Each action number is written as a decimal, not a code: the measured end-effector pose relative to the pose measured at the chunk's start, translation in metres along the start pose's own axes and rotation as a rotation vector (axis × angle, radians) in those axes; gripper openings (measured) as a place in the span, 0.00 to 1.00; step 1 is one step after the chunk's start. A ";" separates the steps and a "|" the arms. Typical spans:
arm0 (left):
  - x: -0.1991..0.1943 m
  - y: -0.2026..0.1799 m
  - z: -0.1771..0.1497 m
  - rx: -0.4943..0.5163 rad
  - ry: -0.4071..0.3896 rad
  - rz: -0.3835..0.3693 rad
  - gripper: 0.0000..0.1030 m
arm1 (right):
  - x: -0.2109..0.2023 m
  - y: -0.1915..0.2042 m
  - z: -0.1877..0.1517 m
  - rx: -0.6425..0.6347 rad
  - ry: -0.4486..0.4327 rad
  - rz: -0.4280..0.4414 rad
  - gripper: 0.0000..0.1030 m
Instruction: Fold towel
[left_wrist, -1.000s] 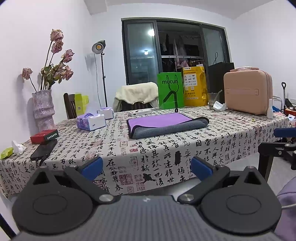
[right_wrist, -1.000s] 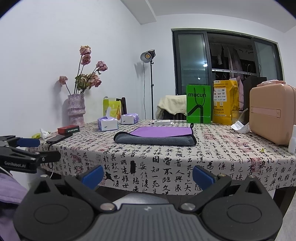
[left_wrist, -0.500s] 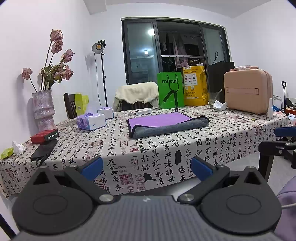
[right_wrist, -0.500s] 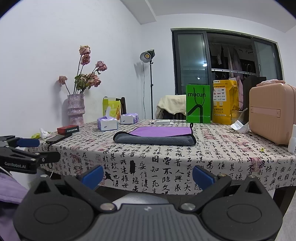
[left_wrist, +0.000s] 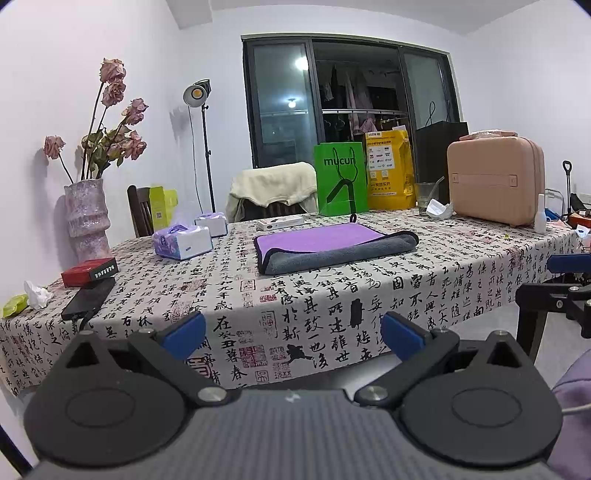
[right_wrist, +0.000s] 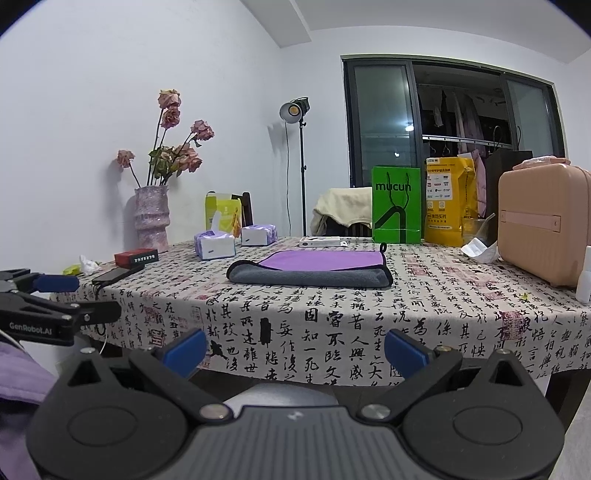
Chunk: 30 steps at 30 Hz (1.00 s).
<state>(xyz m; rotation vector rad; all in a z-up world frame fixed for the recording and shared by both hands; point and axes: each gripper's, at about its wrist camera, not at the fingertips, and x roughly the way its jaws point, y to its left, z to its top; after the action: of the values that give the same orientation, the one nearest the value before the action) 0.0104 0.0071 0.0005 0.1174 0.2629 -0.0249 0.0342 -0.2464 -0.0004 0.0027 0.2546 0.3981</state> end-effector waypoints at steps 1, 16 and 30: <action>0.000 0.000 0.000 0.000 0.000 0.000 1.00 | 0.000 0.000 0.000 0.000 0.000 0.000 1.00; 0.005 0.002 -0.006 0.013 0.019 0.004 1.00 | 0.006 -0.001 -0.005 0.011 0.011 -0.003 1.00; 0.067 0.012 -0.009 0.035 0.091 0.038 1.00 | 0.051 -0.014 -0.020 -0.067 0.023 -0.066 1.00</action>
<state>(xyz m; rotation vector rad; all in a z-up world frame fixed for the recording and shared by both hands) 0.0727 0.0194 -0.0246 0.1586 0.3508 0.0137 0.0800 -0.2403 -0.0334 -0.0761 0.2634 0.3408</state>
